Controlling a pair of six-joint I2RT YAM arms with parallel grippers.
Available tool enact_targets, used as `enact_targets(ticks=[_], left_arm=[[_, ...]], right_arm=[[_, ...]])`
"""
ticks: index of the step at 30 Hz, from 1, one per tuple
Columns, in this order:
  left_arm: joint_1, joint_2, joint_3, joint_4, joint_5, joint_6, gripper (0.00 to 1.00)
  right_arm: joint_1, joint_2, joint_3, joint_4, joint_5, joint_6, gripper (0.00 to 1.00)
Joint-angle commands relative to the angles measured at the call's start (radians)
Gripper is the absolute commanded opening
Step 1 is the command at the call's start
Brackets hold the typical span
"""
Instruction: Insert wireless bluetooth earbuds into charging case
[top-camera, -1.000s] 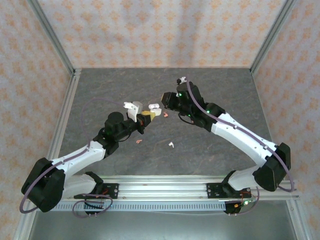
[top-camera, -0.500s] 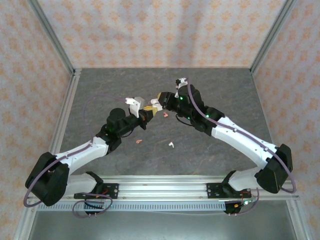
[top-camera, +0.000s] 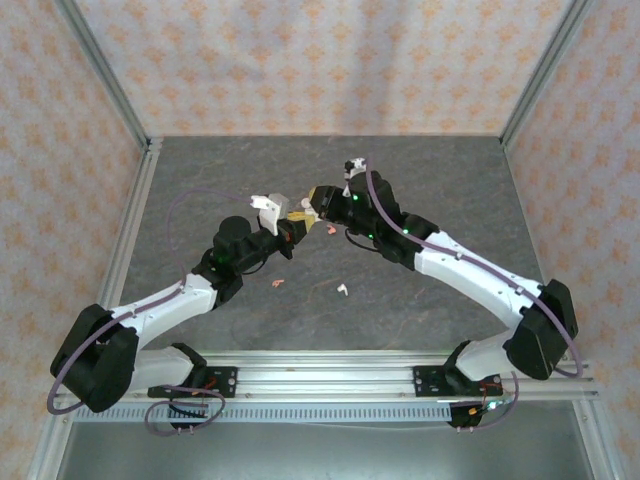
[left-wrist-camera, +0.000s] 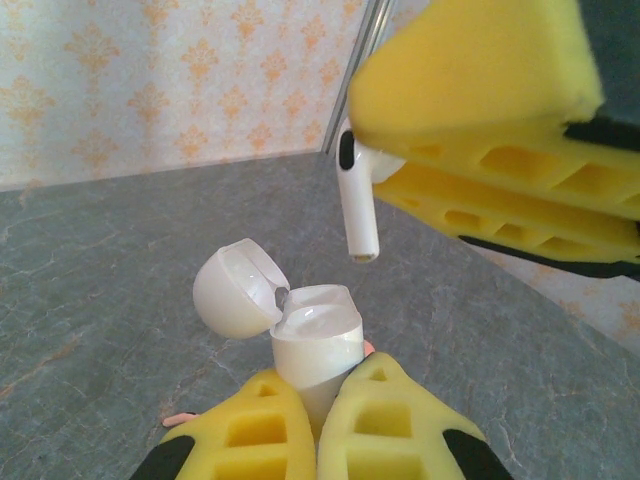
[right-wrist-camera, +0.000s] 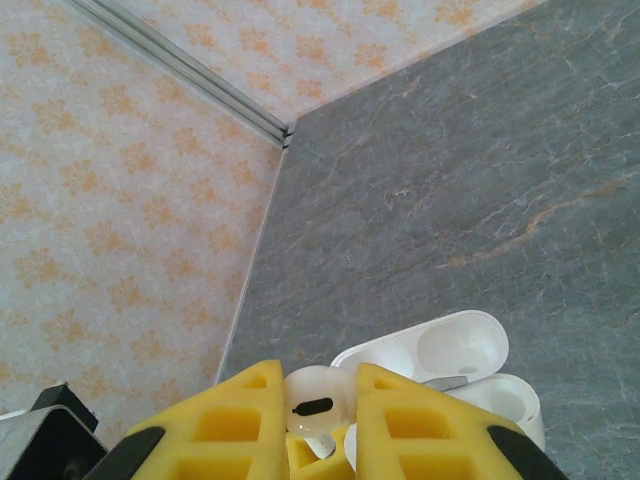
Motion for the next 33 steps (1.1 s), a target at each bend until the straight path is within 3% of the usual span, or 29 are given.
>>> enact_targets(ticks=[1,33], left_arm=[[-0.011,-0.017,0.035,0.061,-0.007,-0.002,0.00],[-0.010,-0.086,0.027,0.036,-0.028,0.016,0.00]], right_arm=[[0.007,0.020,-0.013,0.028,-0.009,0.011,0.18],[0.007,0.013,-0.038,0.030,-0.027,0.061,0.18]])
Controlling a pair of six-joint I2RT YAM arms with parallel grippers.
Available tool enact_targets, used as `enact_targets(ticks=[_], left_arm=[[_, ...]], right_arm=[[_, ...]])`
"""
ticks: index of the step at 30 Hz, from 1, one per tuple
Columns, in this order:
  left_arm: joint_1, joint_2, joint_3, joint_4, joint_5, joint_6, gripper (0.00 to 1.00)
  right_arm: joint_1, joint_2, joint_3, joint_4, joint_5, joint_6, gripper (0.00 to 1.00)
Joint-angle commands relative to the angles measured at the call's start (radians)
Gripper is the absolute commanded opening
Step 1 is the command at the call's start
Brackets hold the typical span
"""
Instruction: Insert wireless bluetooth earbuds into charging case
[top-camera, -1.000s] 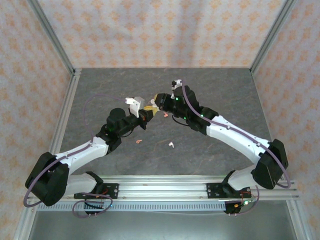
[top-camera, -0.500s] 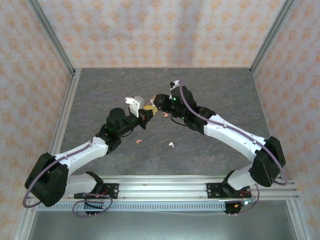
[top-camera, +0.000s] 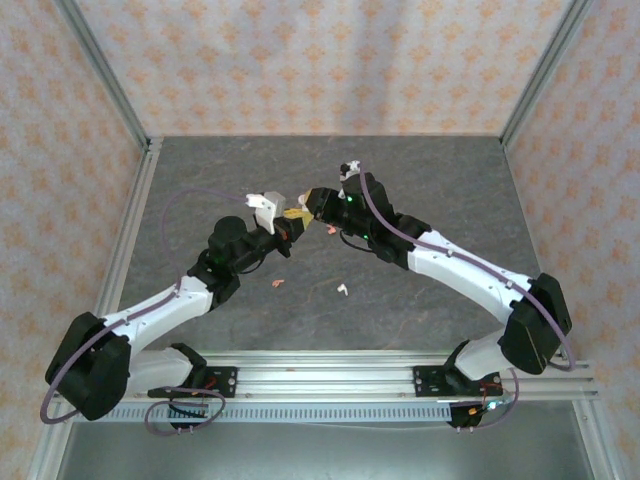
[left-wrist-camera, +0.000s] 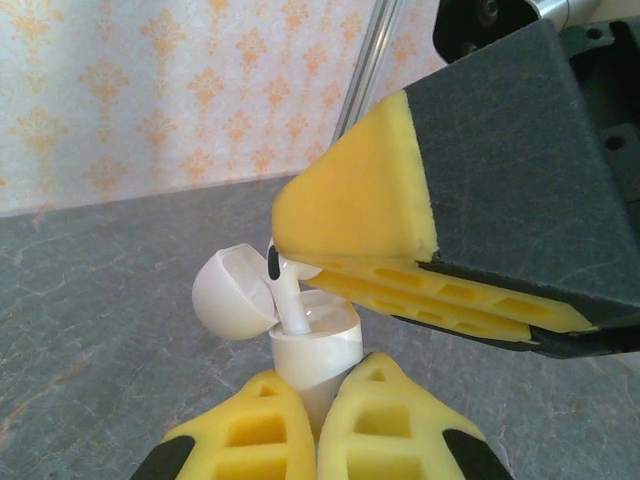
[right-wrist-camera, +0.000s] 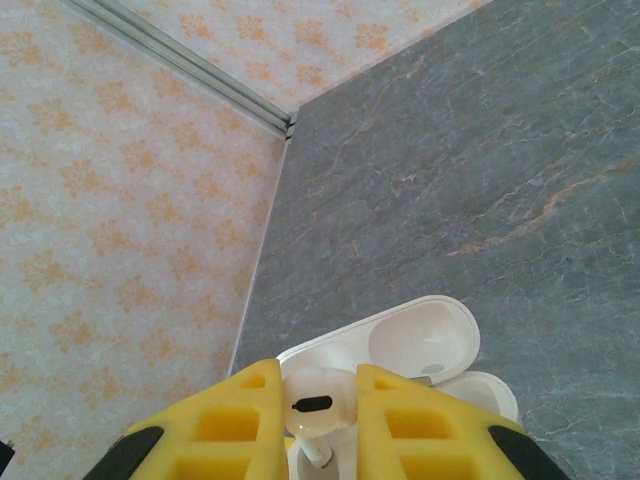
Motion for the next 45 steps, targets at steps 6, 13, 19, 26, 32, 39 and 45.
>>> enact_targets(ticks=[6,13,19,26,32,39,45], left_arm=[[-0.012,-0.036,0.026,0.056,-0.010,0.017,0.00],[-0.011,-0.053,0.031,0.045,-0.005,0.025,0.00],[-0.011,-0.069,0.034,0.029,-0.004,0.032,0.00],[-0.011,-0.084,0.031,0.026,-0.004,0.032,0.00],[-0.011,-0.096,0.027,0.023,-0.004,0.033,0.00],[-0.011,-0.099,0.020,0.026,-0.001,0.035,0.00],[-0.011,-0.138,0.006,-0.036,-0.021,0.073,0.00]], right_arm=[[0.004,-0.036,-0.019,-0.030,-0.043,0.008,0.18],[0.004,-0.043,-0.022,-0.063,-0.092,-0.008,0.19],[0.004,-0.060,-0.020,-0.095,-0.087,-0.038,0.24],[0.006,-0.072,-0.002,-0.127,-0.074,-0.072,0.28],[0.006,-0.062,0.024,-0.139,-0.080,-0.078,0.33],[0.008,-0.048,0.071,-0.195,-0.091,-0.101,0.38],[0.007,-0.077,0.137,-0.281,-0.047,-0.170,0.41]])
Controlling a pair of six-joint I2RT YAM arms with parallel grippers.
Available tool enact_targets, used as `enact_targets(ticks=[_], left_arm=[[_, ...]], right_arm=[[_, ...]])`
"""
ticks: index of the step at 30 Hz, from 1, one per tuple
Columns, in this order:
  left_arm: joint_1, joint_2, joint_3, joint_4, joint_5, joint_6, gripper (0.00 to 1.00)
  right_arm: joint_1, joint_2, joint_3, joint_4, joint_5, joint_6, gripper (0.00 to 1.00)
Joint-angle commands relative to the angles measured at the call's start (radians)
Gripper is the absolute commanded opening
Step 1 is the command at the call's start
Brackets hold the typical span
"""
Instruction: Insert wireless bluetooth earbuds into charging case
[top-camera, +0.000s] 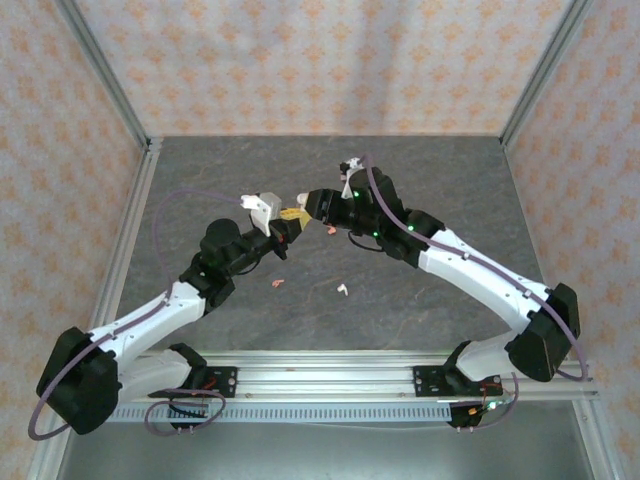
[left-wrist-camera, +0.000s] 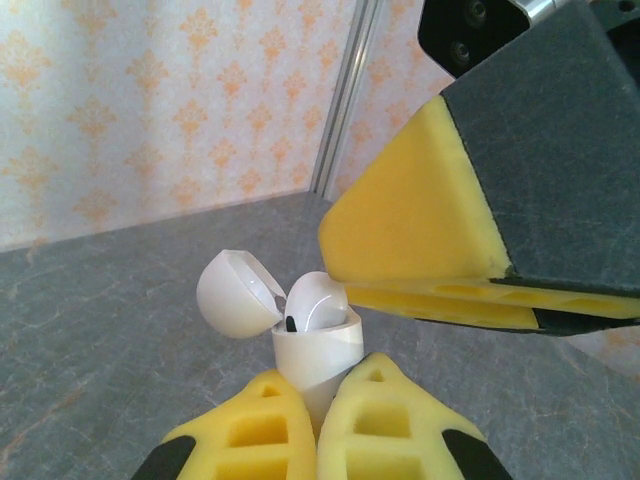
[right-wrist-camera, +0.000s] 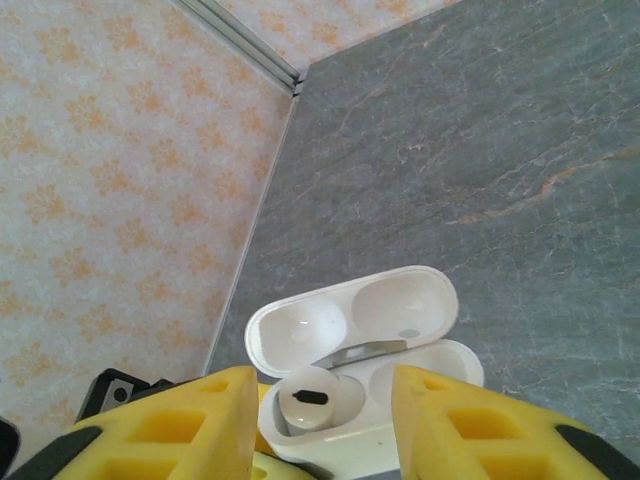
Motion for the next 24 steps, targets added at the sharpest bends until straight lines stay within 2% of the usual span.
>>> enact_targets(ticks=[1,9,15,19,24], left_arm=[[-0.004,-0.056,0.001,-0.011,-0.029,0.045,0.00],[-0.004,-0.176,-0.088,-0.114,-0.072,0.077,0.00],[-0.005,-0.325,-0.144,-0.224,-0.074,0.091,0.00],[-0.003,-0.425,-0.190,-0.263,-0.088,0.131,0.00],[-0.002,-0.510,-0.213,-0.298,-0.123,0.129,0.00]], right_arm=[[0.006,-0.024,0.060,-0.093,0.020,-0.073,0.42],[0.007,-0.036,0.082,-0.154,0.007,-0.139,0.45],[0.003,-0.009,0.132,-0.215,0.063,-0.176,0.46],[-0.017,-0.002,0.132,-0.236,0.107,-0.158,0.47],[-0.067,0.025,0.131,-0.265,0.067,-0.104,0.48]])
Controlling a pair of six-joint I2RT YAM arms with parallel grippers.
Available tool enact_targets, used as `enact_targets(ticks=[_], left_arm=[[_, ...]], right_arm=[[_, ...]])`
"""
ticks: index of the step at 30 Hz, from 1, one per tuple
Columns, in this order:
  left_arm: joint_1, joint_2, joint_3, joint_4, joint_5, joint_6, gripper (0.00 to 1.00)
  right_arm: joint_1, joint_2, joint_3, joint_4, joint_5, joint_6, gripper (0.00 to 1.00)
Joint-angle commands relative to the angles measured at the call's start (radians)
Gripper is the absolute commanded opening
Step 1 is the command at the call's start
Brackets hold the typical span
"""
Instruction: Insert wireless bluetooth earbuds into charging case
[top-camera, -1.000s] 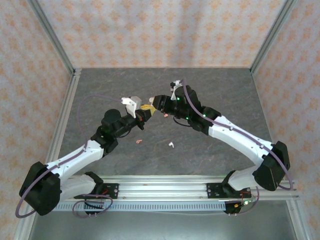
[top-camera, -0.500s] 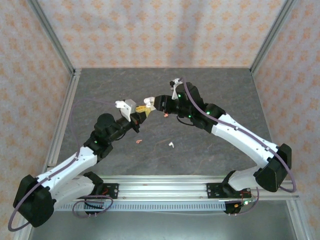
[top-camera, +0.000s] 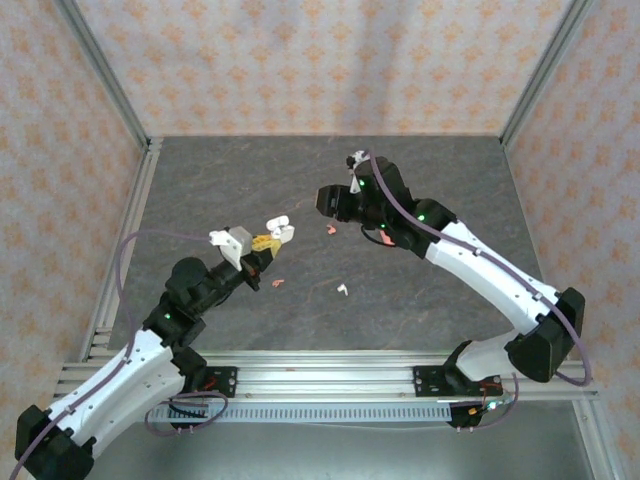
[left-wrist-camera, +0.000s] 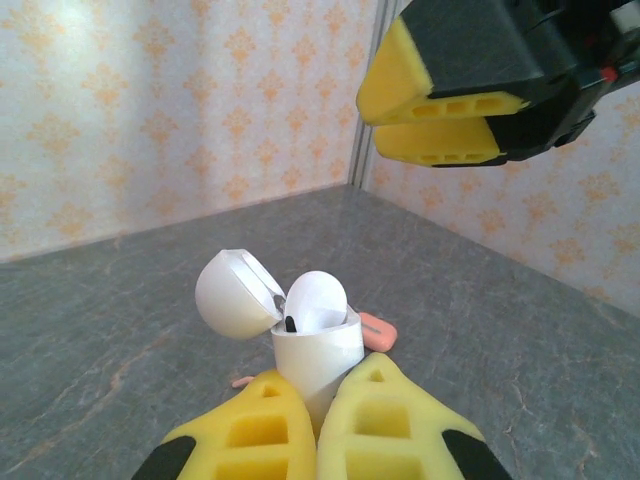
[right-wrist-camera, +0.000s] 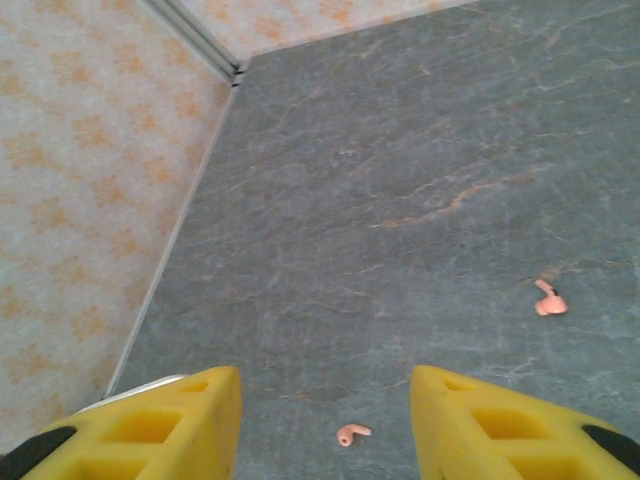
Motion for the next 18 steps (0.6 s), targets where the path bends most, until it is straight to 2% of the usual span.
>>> enact_targets(ticks=[1,13,18], left_arm=[[-0.003,-0.041,-0.009,-0.034,-0.037,0.022,0.00],[-0.002,-0.106,0.038,-0.170,-0.026,0.074,0.00],[-0.003,-0.139,0.031,-0.196,-0.042,0.073,0.00]], right_arm=[[-0.033,0.027,0.020,-0.055,0.002,0.042,0.48],[-0.065,0.087,-0.136,-0.047,-0.049,0.164,0.46],[-0.059,0.092,-0.305,0.047,-0.057,0.233,0.34]])
